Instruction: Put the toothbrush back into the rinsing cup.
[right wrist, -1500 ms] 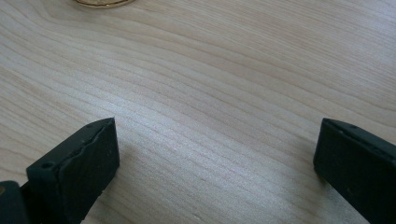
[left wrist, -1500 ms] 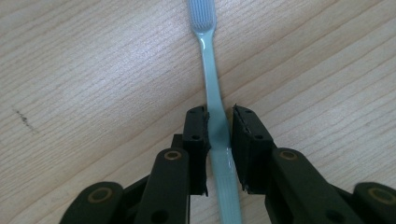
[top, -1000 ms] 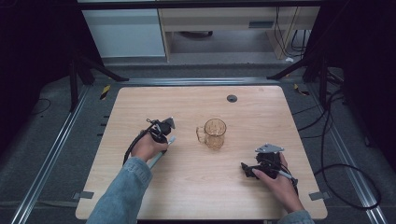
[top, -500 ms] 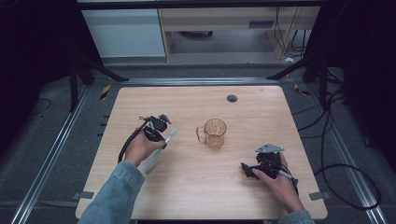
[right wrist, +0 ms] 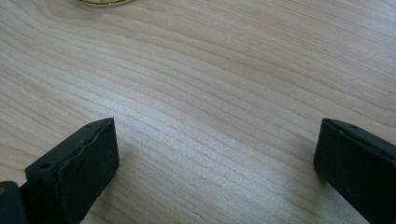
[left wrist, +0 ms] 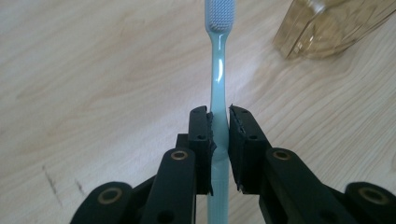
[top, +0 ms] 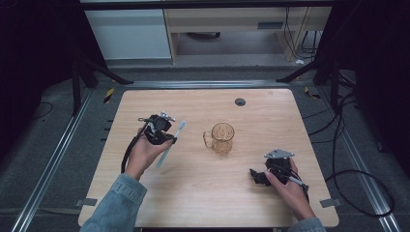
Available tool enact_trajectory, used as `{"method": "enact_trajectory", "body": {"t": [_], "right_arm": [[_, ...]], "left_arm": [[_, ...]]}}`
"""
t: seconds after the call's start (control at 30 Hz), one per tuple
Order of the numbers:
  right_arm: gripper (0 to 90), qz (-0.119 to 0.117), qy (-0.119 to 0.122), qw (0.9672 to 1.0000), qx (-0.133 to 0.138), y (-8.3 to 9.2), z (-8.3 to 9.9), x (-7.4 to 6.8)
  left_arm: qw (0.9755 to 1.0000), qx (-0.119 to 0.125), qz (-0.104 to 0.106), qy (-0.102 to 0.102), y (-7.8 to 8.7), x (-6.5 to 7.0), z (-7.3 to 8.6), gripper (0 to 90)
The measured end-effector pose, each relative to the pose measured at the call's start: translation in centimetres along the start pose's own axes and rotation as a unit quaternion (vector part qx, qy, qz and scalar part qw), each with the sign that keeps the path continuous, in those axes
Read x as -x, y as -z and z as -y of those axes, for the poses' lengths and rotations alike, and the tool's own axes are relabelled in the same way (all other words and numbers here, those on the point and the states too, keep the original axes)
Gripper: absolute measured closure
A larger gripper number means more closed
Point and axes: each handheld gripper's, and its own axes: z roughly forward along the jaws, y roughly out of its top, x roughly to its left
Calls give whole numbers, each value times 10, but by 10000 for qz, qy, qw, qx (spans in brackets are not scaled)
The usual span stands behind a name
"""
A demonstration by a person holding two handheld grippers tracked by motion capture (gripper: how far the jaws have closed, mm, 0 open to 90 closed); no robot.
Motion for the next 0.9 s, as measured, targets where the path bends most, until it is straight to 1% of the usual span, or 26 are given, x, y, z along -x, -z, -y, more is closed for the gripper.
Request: {"method": "enact_trajectory", "body": {"t": [0.03,0.07,0.13,0.2,0.33,0.43,0.47,0.5,0.53,0.6,0.7,0.73,0.8,0.87,0.9], "right_arm": [[5,-28,14,10000,-1,1,1,0],[5,-28,14,10000,-1,1,1,0],[5,-47,31,10000,-3,1,1,1],[5,-57,45,10000,-4,1,1,1],[4,-50,50,10000,-1,1,1,1],[4,-43,56,10000,-2,1,1,1],[4,-44,56,10000,-2,1,1,1],[4,-45,57,10000,-1,1,1,1],[4,-45,57,10000,-1,1,1,1],[4,-45,58,10000,-1,1,1,1],[4,-56,78,10000,2,1,1,1],[4,-57,85,9999,1,1,1,2],[4,-65,71,10000,1,1,1,1],[4,-64,70,10000,1,1,1,1],[5,-62,72,10000,1,1,1,1]], "left_arm": [[9997,228,6,-46,3,2,-2,791],[9997,228,6,-46,3,2,-2,790],[9989,467,11,-79,5,6,-4,791],[9978,653,39,-109,6,10,-7,790],[9956,910,-40,-199,3,17,-12,790],[9941,1074,-51,-130,2,19,-14,791],[9933,1150,-56,-104,2,19,-14,790],[9917,1279,-93,-24,2,20,-15,791],[9917,1279,-93,-24,2,20,-15,790],[9897,1426,-89,46,3,21,-17,791],[9860,1656,-165,110,4,25,-20,790],[9843,1749,-174,132,3,26,-21,791],[9801,1962,-204,229,4,29,-22,790],[9772,2100,-201,250,6,31,-24,791],[9745,2220,-213,266,6,33,-25,790]]}}
